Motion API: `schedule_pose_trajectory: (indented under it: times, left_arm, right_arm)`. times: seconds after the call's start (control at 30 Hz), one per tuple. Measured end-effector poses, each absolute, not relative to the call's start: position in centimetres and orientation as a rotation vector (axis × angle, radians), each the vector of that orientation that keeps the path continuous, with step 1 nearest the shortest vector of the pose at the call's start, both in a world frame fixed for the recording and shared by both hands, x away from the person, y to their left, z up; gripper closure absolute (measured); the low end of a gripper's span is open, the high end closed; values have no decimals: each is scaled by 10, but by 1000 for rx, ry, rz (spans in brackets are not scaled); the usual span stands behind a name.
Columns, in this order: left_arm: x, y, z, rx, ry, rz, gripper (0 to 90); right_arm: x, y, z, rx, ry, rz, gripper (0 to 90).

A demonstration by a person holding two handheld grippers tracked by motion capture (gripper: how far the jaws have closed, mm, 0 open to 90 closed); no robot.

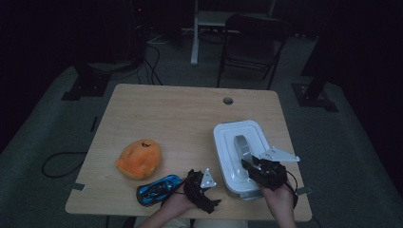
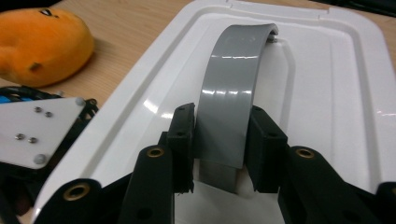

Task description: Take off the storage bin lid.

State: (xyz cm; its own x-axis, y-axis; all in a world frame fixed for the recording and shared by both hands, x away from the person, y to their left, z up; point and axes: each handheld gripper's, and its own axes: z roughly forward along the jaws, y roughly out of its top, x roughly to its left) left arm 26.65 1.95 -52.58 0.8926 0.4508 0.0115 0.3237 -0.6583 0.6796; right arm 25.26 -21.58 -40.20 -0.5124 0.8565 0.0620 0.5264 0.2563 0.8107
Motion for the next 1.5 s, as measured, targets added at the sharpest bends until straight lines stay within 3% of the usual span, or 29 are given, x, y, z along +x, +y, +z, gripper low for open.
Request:
schedule_pose_trajectory:
  times: [0.6, 1.5]
  left_arm:
    - [267, 20, -526, 2343, 550, 232, 4]
    - [267, 20, -526, 2344, 550, 234, 4]
  right_arm:
    - [254, -235, -372, 1250, 2057, 1217, 686]
    - [308, -275, -354, 1300, 1898, 1206, 686]
